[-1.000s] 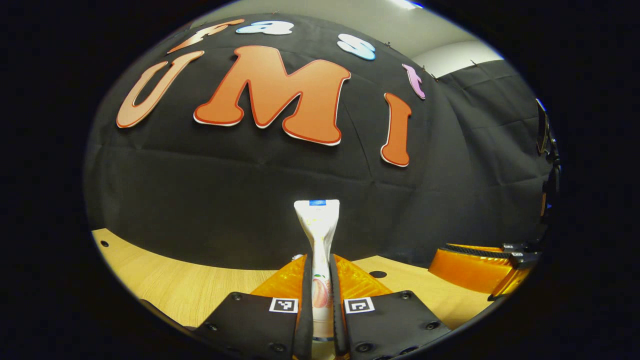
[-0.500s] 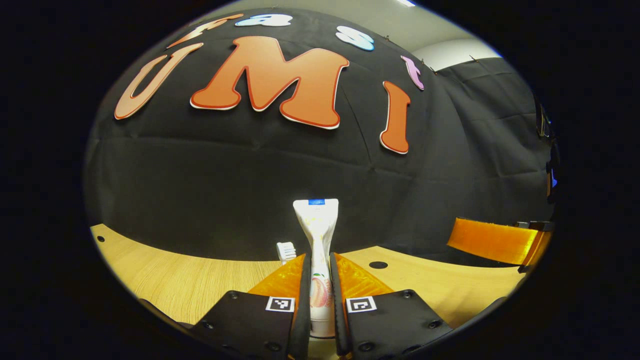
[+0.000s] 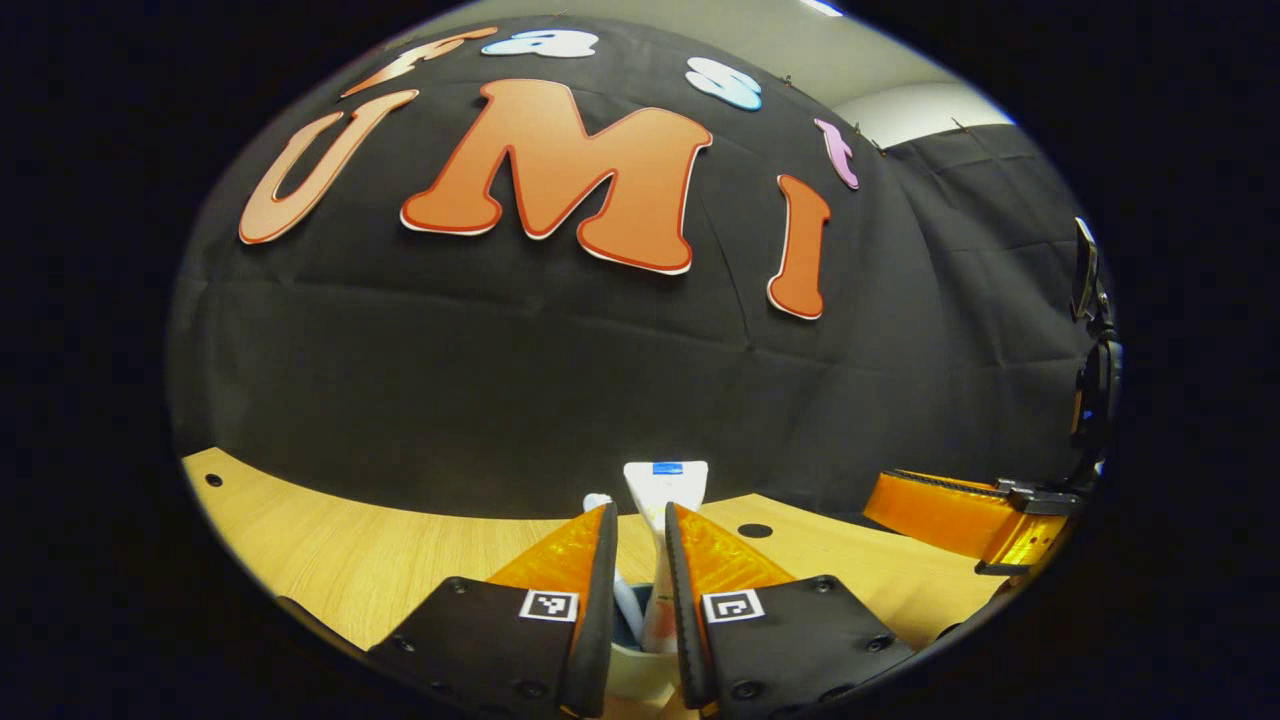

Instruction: Put the toothbrush and toothpaste on the desktop into the cup, then pick up the cup and place it on the coaster on the desktop.

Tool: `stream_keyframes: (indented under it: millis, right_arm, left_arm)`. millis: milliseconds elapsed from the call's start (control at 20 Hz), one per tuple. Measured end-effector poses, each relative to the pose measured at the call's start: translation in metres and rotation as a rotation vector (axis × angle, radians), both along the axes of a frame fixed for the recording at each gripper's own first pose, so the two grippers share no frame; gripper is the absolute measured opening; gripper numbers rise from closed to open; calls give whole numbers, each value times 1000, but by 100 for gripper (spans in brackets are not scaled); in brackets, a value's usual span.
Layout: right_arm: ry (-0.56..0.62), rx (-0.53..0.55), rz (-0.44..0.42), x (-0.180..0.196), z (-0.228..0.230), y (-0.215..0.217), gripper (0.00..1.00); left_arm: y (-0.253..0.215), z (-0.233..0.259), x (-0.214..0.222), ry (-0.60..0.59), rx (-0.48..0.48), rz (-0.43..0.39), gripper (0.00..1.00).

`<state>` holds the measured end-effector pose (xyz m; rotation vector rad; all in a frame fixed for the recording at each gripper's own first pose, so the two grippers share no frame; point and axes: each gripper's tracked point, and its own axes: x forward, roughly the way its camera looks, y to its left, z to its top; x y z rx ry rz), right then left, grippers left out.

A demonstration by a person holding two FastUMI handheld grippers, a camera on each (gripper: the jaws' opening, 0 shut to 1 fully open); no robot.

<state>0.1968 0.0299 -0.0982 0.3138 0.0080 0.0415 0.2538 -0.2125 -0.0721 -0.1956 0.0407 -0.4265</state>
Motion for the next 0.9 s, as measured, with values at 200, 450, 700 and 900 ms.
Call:
stream_keyframes:
  millis: [200,450,700,900]
  right_arm:
    - [49,26,42,-2,-9,11,53]
    - [103,-8,49,0,-21,19,59]
    - [132,29,99,-7,-4,43,62]
    - [224,-19,117,-10,-12,56,68]
  left_arm:
    - [23,12,-22,25,19,13,61]
    - [62,25,-53,41,46,42,92]
    - [98,39,-93,37,122,99,99]
    - [127,53,-124,17,124,137,98]
